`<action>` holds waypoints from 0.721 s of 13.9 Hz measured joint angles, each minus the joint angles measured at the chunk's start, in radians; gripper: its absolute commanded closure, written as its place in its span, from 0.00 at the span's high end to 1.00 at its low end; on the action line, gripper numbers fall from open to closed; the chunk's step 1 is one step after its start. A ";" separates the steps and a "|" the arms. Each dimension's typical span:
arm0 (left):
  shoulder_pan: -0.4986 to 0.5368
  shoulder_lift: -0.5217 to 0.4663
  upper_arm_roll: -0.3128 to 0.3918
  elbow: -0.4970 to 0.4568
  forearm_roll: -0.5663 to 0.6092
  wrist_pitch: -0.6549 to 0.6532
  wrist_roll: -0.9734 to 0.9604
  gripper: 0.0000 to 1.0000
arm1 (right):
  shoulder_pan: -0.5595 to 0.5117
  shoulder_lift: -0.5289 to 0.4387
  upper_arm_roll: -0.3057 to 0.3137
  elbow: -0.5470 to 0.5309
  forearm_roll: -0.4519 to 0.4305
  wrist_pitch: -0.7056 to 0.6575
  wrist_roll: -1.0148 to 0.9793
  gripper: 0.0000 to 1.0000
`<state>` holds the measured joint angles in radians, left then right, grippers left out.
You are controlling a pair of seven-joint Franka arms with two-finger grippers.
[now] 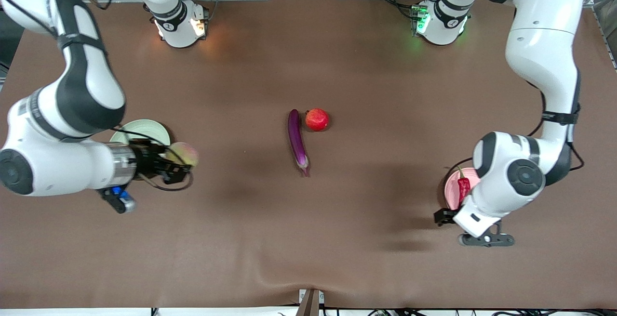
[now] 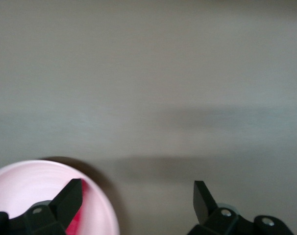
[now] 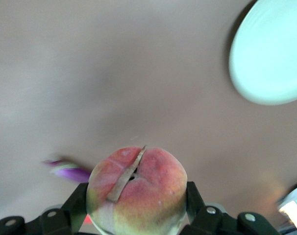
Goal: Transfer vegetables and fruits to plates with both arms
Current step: 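Carry the peach to the green plate with the right gripper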
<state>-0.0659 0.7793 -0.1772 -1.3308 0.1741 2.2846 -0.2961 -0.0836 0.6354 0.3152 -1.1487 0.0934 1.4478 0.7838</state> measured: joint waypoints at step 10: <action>-0.346 -0.083 -0.044 0.004 -0.013 -0.203 -0.548 1.00 | -0.106 -0.194 -0.277 -0.604 -0.032 0.366 -0.769 0.00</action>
<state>-0.4115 0.6966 -0.2216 -1.3264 0.1613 2.0811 -0.8442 -0.1899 0.4409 0.0382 -1.7522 0.0617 1.8137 0.0148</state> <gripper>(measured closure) 0.000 0.167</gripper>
